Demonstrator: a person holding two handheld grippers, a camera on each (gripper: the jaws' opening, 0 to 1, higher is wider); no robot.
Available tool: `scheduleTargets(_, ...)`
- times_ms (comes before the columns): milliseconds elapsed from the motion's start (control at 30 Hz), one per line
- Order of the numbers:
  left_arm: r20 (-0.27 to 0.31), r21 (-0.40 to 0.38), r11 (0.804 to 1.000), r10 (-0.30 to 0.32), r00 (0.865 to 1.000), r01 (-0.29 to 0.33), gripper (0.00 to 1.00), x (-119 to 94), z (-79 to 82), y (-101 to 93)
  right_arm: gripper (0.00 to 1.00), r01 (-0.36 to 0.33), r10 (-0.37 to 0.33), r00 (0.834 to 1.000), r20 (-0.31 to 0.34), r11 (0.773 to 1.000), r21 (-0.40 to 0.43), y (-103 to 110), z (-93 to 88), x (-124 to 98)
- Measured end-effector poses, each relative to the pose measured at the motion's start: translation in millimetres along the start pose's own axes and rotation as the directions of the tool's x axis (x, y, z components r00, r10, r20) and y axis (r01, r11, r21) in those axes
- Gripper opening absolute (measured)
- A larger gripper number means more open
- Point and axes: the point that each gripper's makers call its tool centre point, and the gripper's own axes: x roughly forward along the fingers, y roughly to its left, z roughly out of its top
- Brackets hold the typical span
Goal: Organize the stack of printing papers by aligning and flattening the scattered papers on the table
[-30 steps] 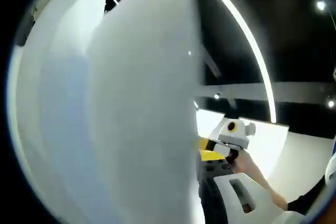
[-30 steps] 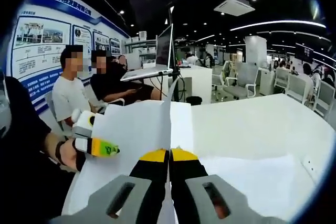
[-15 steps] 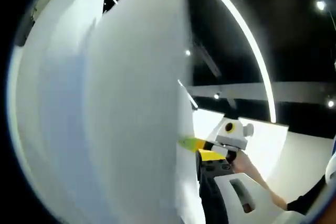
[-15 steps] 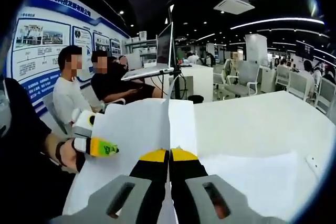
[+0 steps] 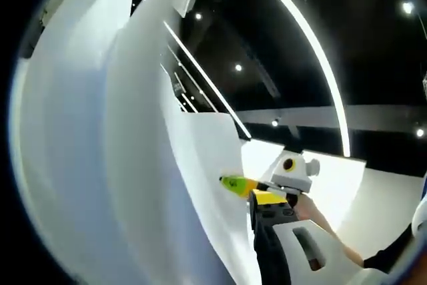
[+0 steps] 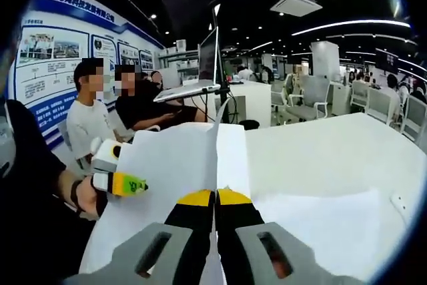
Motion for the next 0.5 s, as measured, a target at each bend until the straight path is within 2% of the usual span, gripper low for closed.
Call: scheduleTargets(500, 0.000, 0.004, 1.000, 0.003, 1.000, -0.003, 0.29, 0.6, 0.9, 2.6, 0.00, 0.001, -0.001, 1.000, -0.001, 1.000, 0.011, 4.1, -1.9, 0.4)
